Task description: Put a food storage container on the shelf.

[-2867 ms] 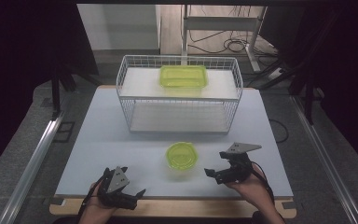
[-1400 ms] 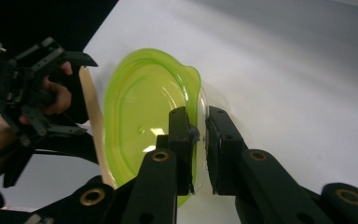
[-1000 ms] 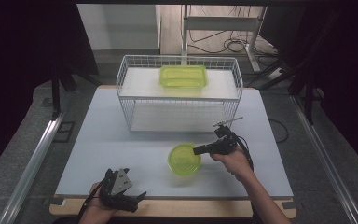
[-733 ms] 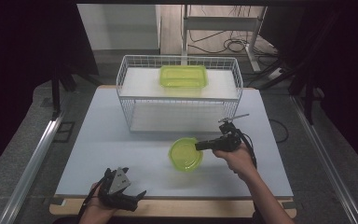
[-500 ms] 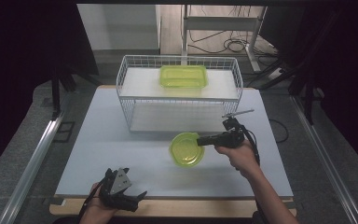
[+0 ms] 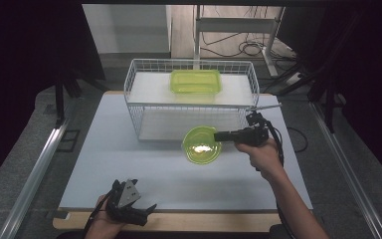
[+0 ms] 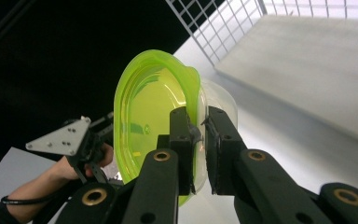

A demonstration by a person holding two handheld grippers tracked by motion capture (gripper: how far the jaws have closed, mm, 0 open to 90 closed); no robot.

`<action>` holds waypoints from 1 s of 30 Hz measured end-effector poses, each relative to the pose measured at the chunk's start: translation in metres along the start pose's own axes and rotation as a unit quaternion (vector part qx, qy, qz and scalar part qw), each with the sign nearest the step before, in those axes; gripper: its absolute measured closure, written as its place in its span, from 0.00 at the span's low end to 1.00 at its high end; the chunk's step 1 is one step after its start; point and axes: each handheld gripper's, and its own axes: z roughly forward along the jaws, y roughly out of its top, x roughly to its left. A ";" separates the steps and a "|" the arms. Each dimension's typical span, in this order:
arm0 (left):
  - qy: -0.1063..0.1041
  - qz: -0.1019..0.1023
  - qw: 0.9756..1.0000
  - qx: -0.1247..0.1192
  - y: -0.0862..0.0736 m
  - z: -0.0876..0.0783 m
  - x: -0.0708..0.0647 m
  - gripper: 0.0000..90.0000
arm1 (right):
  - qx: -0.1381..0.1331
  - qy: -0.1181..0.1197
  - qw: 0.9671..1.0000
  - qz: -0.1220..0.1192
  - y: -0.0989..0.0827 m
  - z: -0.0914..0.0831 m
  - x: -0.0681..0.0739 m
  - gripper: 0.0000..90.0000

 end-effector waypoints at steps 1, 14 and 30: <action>0.000 0.001 1.000 0.003 0.000 0.000 0.000 0.02 | -0.008 -0.002 1.000 -0.002 0.006 -0.003 0.002 0.91; 0.001 -0.001 1.000 0.002 0.000 0.000 0.001 0.02 | -0.032 -0.006 0.999 -0.014 0.032 -0.017 0.014 0.91; 0.001 -0.005 1.000 0.000 0.000 0.001 0.000 0.02 | -0.066 -0.006 0.998 -0.005 0.072 -0.029 0.027 0.91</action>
